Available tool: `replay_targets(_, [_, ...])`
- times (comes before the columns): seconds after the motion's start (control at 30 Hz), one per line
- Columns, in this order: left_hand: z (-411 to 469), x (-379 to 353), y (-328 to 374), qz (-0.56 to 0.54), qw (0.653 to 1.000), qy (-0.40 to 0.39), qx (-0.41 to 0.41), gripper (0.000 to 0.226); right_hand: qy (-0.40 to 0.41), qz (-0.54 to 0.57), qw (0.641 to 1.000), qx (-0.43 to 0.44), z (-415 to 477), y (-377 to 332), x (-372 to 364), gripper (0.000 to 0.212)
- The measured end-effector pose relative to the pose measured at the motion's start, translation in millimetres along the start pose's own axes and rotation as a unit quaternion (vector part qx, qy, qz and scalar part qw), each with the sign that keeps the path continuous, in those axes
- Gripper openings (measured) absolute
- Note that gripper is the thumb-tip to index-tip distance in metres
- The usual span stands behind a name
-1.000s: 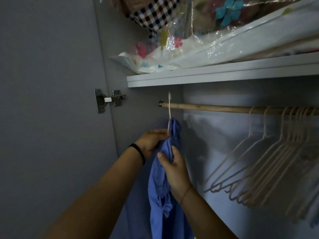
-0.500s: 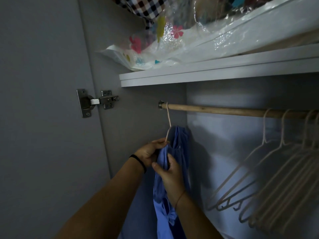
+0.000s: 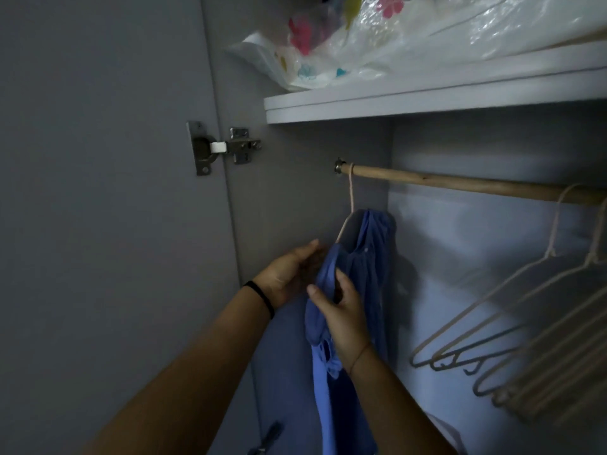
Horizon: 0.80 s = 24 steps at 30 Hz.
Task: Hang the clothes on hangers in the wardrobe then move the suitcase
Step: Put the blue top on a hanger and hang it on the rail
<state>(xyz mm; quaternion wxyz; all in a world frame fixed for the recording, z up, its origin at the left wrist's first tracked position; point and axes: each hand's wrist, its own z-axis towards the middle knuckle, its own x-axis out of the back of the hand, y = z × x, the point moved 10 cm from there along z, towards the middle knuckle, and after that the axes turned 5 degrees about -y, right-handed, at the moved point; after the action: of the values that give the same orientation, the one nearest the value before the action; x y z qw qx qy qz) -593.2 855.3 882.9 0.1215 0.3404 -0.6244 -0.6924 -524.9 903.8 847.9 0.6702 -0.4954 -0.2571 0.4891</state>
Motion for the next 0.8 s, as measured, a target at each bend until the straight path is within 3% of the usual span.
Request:
replay_targets(0.17, [-78.7,51.9,-42.1,0.016,0.996,0.077,-0.034,0.021,-0.013,-0.032,0.999,-0.029,-35.6,27.6,-18.0,0.053])
replay_targets(0.37, [-199.1,105.9,-102.2,0.089,0.987,0.136,0.004,0.021,-0.051,-0.045,0.996,-0.053,-105.5,45.7,-54.8,0.05])
replay_targets(0.63, [-375.8,148.7,-137.7,0.145,0.973,0.171,0.046,0.021,-0.17,-0.046,0.981,-0.078,-220.7,43.0,-163.1,0.027])
replay_targets(0.8, [-512.6,183.0,-155.1,0.131,0.966,0.213,0.071,0.021,-0.219,-0.027,0.97,-0.105,-318.8,47.3,-251.3,0.024])
